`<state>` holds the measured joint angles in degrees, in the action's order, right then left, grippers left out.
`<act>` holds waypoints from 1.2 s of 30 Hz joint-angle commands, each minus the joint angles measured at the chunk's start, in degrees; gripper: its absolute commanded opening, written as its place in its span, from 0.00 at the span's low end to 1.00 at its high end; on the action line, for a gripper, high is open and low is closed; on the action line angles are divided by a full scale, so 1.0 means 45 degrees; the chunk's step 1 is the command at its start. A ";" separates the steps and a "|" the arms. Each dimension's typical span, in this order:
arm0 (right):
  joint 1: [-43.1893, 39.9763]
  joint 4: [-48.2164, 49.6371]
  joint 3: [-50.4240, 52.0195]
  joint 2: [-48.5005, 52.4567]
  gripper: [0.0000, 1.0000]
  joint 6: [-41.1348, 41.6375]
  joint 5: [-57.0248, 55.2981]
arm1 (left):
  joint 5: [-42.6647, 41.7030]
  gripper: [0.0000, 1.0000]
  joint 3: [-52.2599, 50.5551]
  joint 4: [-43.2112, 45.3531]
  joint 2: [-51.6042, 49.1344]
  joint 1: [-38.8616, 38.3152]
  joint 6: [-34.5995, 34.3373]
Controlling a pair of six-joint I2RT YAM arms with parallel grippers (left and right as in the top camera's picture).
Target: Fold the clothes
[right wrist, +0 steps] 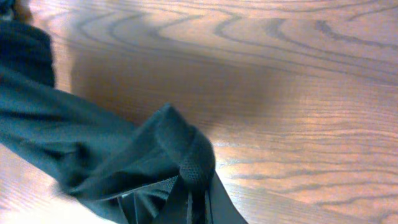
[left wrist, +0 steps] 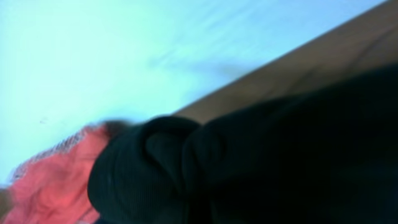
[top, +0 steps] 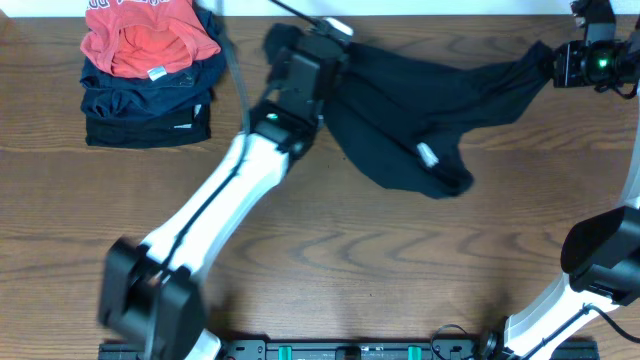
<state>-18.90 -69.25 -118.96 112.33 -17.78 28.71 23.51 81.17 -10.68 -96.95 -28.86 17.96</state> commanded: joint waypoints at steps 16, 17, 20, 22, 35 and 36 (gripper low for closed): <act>-0.1073 -0.2934 -0.1914 -0.5702 0.01 0.2239 -0.1914 | -0.1190 0.07 0.0165 -0.6237 0.6761 -0.0087 -0.1370; -0.1209 -0.3041 -0.1914 -0.5999 0.01 0.2239 -0.1996 | -0.1268 0.07 0.0165 -0.6445 0.6936 -0.0257 -0.1399; -0.1530 -0.3249 -0.1914 -0.6737 0.01 0.2234 -0.2176 | -0.1428 0.07 0.0160 -0.6985 0.7266 -0.0879 -0.1472; -0.1627 -0.3351 -0.1909 -0.6994 0.01 0.2229 -0.2433 | -0.1423 0.07 0.0160 -0.7388 0.7266 -0.1345 -0.1501; -0.1496 -0.4153 -0.1719 -0.4624 0.01 0.1467 -0.2229 | -0.1418 0.06 0.0155 -0.9340 0.4512 -0.1841 -0.3259; -0.1423 -0.4041 -0.1690 -0.4279 0.01 0.1341 -0.2234 | -0.1418 0.06 0.0155 -0.9243 0.4206 -0.1841 -0.3458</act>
<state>-25.43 -88.53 -126.93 89.76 -9.87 19.90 16.14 81.14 -52.45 -75.46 -37.30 5.93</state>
